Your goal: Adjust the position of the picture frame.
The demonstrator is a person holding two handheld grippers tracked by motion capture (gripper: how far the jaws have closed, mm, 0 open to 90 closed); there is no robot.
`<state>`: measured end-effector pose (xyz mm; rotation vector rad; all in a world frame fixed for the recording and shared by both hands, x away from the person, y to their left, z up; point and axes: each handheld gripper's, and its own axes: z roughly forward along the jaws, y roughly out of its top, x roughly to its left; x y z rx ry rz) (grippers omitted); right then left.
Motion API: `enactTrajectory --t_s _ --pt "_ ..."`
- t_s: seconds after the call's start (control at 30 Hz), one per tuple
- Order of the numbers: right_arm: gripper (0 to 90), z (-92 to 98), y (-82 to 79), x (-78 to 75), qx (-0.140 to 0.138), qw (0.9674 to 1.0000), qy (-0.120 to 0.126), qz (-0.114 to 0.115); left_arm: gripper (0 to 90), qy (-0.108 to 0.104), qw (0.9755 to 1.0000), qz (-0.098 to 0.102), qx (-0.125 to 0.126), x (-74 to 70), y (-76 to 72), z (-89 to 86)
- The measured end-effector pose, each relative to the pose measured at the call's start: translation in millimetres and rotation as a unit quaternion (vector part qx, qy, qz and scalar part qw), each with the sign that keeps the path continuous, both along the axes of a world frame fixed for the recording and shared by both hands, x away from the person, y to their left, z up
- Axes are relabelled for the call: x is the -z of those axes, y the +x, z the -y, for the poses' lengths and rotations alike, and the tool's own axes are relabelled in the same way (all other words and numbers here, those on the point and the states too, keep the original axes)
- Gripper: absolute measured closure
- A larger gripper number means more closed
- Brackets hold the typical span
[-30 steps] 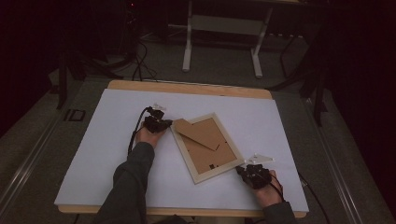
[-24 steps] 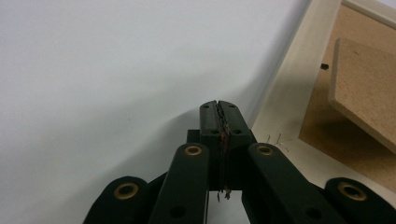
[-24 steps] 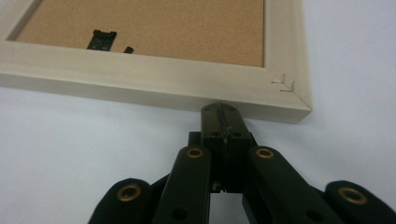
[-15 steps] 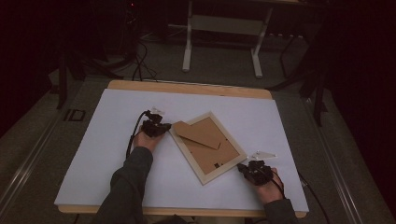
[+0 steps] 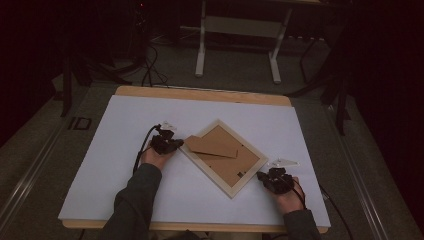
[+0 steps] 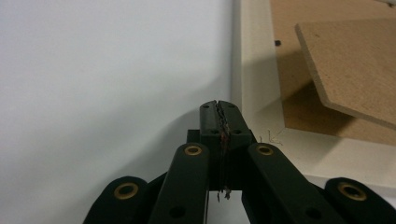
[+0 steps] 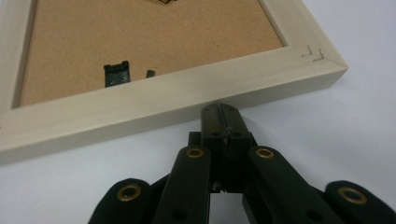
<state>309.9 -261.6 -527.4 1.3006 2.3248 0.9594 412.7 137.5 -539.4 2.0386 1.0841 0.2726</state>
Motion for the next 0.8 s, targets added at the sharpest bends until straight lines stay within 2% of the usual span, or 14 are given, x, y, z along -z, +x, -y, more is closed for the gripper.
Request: enactTrajectory --t_s 0.17,0.43,0.8 --pt "90.0 0.9 5.5 -0.1 0.006 1.0000 -0.001 -0.001 90.0 -0.007 1.0000 -0.001 0.000 1.0 -8.6 -0.6" --pt "90.0 -0.6 14.9 -0.6 0.012 0.9999 -0.006 0.000 90.0 0.004 1.0000 -0.001 0.007 -0.5 -21.1 -0.3" --pt "90.0 -4.1 31.1 -0.9 0.018 0.9998 -0.006 -0.002 90.0 -0.009 0.9999 -0.011 -0.009 0.7 -37.5 -4.4"
